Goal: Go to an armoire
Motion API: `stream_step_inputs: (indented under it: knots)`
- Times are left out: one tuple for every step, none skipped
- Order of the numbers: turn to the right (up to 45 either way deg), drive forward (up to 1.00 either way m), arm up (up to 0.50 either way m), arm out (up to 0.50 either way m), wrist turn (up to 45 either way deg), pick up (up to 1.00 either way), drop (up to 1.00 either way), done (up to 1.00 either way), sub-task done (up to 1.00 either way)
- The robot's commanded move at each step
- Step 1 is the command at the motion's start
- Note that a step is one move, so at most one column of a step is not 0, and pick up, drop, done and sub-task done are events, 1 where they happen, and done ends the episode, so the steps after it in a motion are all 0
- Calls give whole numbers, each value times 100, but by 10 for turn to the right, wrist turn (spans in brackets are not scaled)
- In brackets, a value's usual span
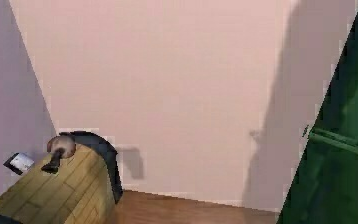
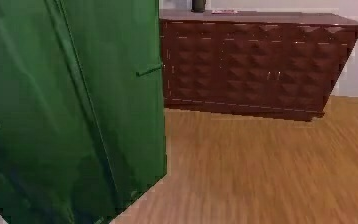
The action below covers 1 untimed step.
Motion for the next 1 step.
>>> stream_step_inputs:
  knots:
    - [450, 0, 0, 0, 0, 0, 0, 0, 0]
